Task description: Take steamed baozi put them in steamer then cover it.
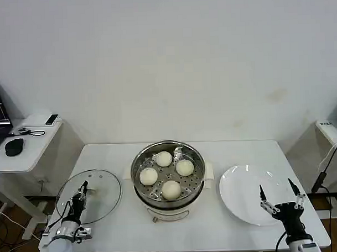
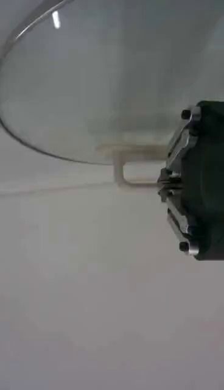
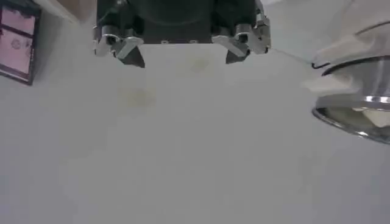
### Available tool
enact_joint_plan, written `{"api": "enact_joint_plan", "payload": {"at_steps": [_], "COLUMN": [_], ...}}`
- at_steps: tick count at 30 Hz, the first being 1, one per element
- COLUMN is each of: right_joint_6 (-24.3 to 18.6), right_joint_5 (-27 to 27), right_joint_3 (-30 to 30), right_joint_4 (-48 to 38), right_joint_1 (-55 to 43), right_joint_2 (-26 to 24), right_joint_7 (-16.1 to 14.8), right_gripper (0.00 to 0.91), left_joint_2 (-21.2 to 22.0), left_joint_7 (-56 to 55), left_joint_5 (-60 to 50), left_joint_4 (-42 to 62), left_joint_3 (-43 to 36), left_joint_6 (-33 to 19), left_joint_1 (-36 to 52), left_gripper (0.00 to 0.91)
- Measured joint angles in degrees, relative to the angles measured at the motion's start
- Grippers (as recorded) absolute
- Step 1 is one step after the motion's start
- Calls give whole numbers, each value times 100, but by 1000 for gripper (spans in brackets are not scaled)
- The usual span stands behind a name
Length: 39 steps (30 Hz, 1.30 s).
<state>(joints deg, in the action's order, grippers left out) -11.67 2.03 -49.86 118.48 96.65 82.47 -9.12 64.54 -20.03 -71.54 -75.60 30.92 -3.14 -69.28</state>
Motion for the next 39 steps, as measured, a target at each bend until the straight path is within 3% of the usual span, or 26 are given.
{"api": "enact_joint_plan", "payload": {"at_steps": [22,29,39], "right_joint_6": [-59,-63,-81], "right_joint_5": [112,194,367], "right_joint_3": [136,189,283], "right_joint_4": [-78,-129,-123], "right_joint_1": [-12,-42,-59], "right_joint_2": [-47,-48,65], "right_joint_7": [-44,-75,-85], "right_gripper": [907,907,907], "left_joint_2": [-115,-259,-324], "left_joint_7": [641,1143,1822], "left_joint_5": [814,752,430], "left_joint_4": [-2755,-3646,-4099], "left_joint_3": [284,65,-716], "left_joint_6": [1601,2064,2554], "left_joint_1": [-1283,-1322,-803], "left_gripper": [0,0,0]}}
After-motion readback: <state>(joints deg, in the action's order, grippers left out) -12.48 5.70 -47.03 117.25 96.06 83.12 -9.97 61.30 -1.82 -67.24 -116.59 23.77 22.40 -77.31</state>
